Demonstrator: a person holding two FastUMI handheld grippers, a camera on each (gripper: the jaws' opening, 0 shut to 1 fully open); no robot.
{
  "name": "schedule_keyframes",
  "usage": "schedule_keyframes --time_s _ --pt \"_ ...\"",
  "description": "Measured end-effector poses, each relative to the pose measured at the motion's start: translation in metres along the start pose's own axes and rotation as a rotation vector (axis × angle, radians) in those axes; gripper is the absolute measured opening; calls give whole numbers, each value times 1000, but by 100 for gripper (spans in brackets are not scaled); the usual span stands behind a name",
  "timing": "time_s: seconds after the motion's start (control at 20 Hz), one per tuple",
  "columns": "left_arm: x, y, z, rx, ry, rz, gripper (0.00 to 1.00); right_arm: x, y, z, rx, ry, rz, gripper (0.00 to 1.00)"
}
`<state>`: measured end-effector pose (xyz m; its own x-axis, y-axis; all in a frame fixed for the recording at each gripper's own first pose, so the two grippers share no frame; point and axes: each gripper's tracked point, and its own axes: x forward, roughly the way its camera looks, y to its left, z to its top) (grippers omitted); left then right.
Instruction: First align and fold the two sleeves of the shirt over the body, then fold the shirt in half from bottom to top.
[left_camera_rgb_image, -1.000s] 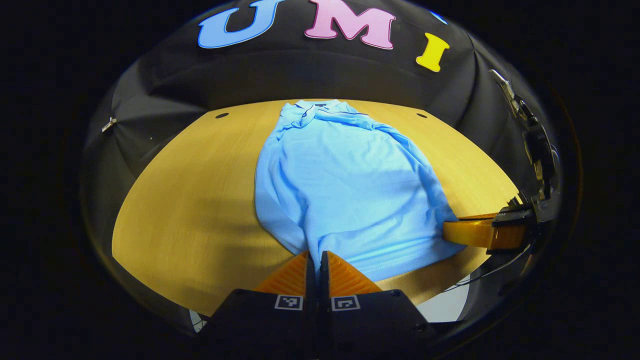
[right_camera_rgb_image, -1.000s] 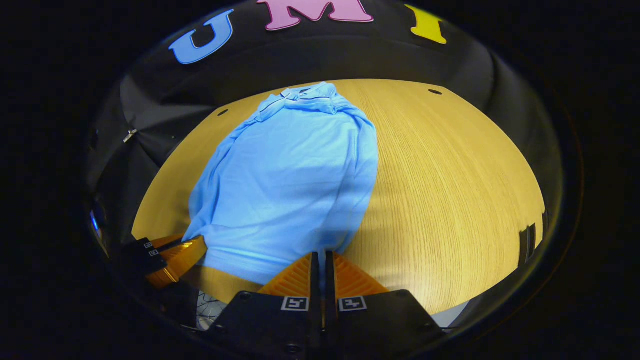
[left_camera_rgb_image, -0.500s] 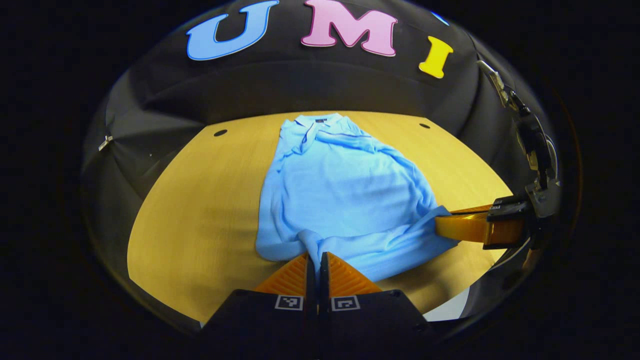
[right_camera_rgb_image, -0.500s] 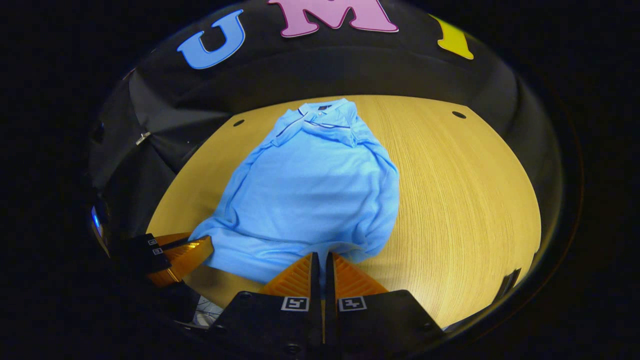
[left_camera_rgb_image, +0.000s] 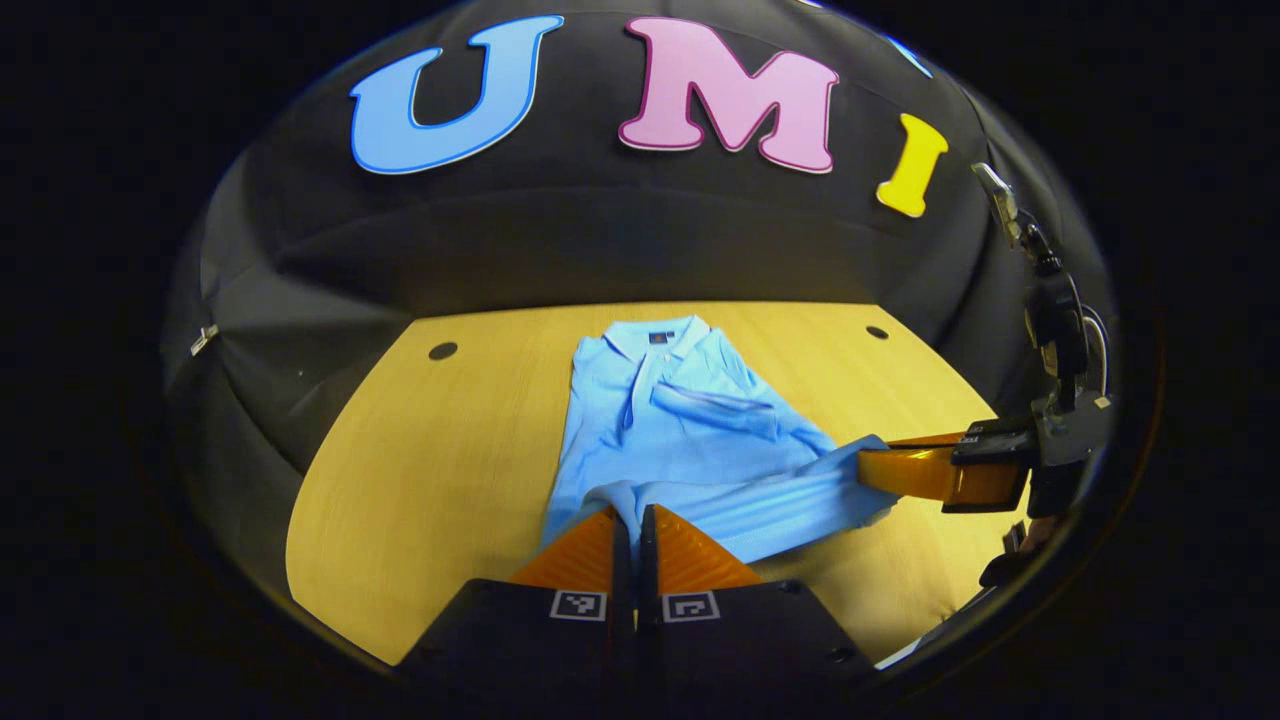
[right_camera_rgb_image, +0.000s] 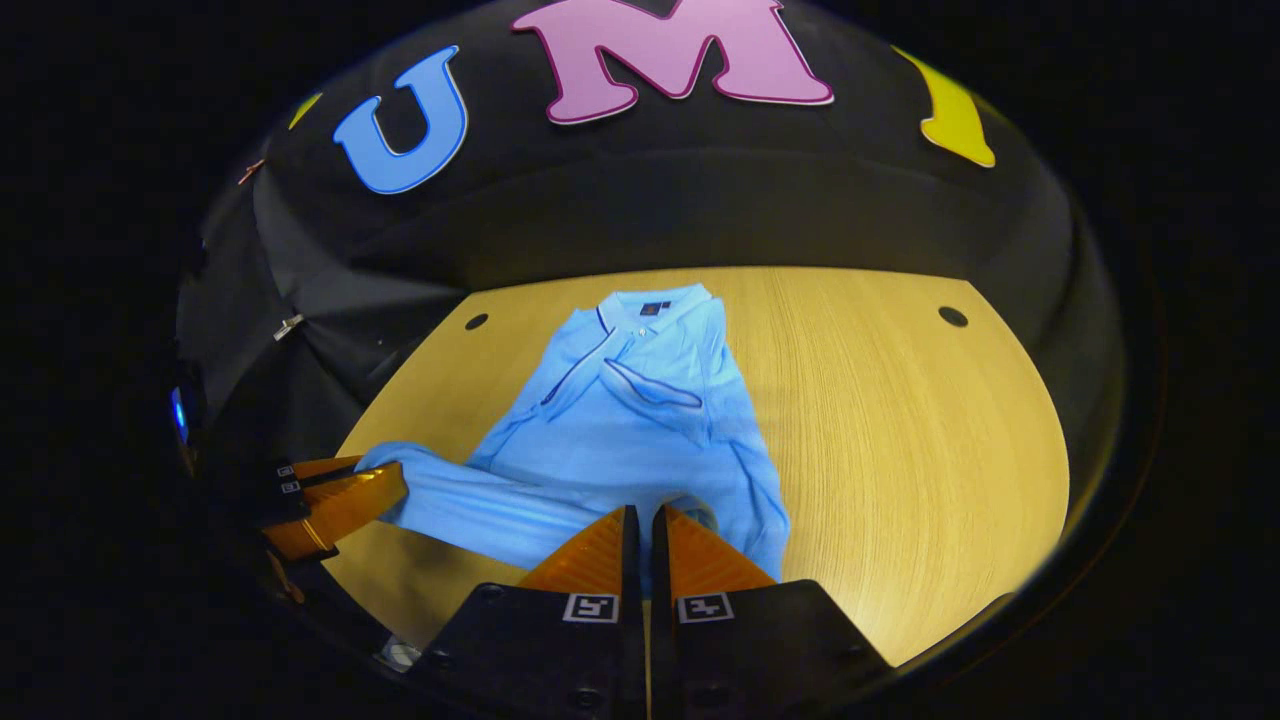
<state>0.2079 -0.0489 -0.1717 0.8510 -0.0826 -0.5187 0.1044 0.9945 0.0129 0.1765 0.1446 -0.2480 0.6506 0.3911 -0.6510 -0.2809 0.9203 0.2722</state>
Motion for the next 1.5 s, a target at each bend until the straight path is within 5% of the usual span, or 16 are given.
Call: schedule_keyframes --time_s 0.35,0.75,1.0,1.15,1.5 --pt "81 22 97 -77 -102 31 6 70 -14 116 -29 -140 16 7" --pt "181 37 160 -35 -168 37 6 154 -29 176 -77 -204 5 6" --pt "232 46 175 -23 -216 43 6 203 -53 197 -4 -213 -12 6" --pt "261 43 174 -153 -228 -15 6 231 -65 202 -29 -211 -34 6" --pt "250 53 174 -130 -168 17 6 271 -74 179 -24 -152 -81 6"
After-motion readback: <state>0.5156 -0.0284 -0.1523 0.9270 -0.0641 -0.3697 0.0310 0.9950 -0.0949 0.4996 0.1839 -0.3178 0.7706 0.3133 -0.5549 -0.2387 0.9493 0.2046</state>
